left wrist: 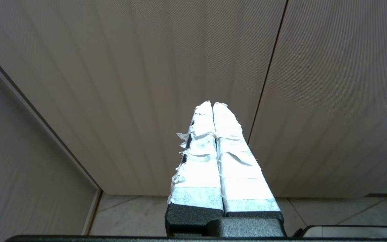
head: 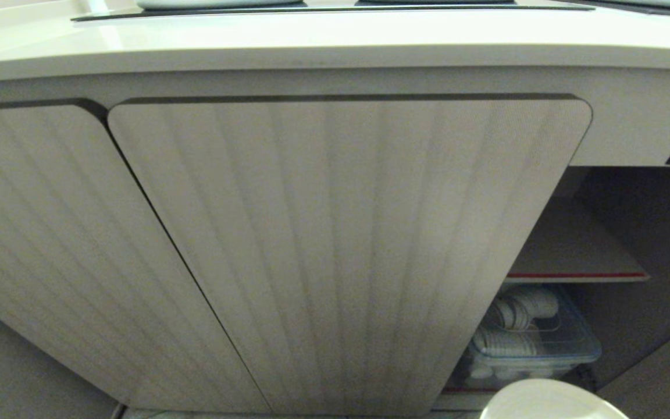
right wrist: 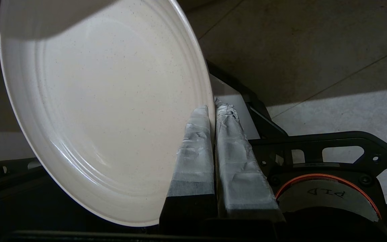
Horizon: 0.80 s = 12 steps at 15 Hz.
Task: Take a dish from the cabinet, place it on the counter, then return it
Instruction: Put it back into the cabinet
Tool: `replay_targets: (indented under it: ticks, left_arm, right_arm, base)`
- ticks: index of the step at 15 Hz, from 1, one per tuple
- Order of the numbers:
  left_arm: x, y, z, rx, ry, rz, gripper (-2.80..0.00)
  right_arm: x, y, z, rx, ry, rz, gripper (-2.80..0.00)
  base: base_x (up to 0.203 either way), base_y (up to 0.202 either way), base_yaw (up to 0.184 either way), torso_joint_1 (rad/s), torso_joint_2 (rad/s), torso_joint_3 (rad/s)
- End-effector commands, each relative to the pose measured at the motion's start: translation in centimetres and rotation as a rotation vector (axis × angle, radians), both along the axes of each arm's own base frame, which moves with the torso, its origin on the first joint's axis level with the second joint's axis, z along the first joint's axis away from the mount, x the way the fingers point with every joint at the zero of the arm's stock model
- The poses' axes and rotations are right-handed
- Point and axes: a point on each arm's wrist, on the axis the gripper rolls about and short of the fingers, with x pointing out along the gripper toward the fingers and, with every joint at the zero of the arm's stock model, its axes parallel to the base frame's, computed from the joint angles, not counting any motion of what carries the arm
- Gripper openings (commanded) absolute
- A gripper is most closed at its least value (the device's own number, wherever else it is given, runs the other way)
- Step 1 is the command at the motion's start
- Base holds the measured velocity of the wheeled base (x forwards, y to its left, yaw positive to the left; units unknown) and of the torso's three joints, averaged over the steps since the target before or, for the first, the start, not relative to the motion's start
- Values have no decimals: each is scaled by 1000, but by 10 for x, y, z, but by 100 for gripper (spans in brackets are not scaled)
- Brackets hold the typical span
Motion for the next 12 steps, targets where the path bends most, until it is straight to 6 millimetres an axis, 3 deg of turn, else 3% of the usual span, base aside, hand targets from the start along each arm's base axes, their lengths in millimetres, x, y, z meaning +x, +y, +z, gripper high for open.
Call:
replay_targets:
  ticks: [1,12]
  left_arm:
    - [0,0,0,0,0,0,-280]
    - [0,0,0,0,0,0,-280]
  right_arm:
    - [0,0,0,1,2,-2,-280]
    - [3,0,5,-4,-22,-45,-280]
  base:
    - [0,0,0,0,0,0]
    - [0,0,0,0,0,0]
